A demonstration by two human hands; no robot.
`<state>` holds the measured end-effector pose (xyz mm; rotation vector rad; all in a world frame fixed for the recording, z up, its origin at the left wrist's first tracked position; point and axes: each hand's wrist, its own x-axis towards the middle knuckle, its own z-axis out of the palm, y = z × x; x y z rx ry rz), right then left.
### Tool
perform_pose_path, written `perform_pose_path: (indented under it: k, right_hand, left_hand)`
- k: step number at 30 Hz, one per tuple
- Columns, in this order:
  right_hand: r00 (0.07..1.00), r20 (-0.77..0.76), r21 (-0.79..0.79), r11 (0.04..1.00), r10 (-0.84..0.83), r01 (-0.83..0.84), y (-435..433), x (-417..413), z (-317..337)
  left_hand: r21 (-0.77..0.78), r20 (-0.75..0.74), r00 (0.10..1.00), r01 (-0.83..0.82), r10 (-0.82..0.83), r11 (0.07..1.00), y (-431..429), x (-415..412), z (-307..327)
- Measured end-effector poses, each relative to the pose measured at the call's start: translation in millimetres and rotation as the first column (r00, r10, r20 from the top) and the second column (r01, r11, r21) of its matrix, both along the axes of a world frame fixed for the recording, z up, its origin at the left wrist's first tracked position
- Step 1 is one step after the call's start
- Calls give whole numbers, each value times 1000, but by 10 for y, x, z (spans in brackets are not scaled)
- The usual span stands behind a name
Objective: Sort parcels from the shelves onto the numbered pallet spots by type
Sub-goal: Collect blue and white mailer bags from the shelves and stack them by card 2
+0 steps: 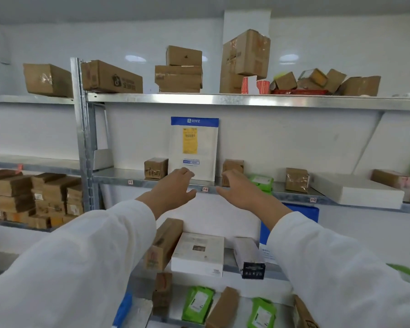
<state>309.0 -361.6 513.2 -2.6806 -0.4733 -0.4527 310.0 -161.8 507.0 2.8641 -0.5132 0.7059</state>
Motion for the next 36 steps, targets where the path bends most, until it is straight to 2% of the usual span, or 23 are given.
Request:
perform_pose_path:
  k: [3,12,20,23,27,36]
  right_hand:
    - [1000,-18,23,999,-21,21,104,446,-14]
    - [994,-109,92,996,20,-10,46,1421,-129]
    - [992,-59,174,980,113,-101,-42,2263,191]
    - [985,-84,241,962,150,-126,-80,2557,250]
    - [977,-138,207,970,161,-131,-128,2869,248]
    - [986,-86,236,965,141,-117,-98,3543,325]
  left_hand:
    - [8,0,1000,-13,13,1000,98,469,17]
    - [-146,-76,997,-41,30,988,67,1481,-129]
    - [-197,-42,983,-183,178,963,-5,2083,107]
    - [-227,-36,978,-209,206,951,-90,2313,182]
    - [-234,-36,975,-222,220,946,-156,2600,189]
    - [-281,-43,974,-225,222,933,110,3291,183]
